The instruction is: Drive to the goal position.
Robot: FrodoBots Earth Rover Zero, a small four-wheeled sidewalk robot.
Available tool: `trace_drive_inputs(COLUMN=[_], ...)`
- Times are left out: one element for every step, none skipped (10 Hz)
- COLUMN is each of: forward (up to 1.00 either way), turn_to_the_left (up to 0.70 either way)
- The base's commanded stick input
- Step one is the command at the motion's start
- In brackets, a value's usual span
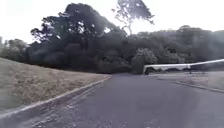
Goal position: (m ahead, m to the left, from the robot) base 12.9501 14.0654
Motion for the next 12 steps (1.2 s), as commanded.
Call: trace_drive_inputs(forward=[0.70,0.70,0.70,0.70,0.70,0.70,0.70,0.70,0.70,0.70,0.70,0.70], turn_to_the_left=[-0.14,-0.14,0.00,0.00,0.00,0.00,0.00,0.00,0.00,0.00,0.00,0.00])
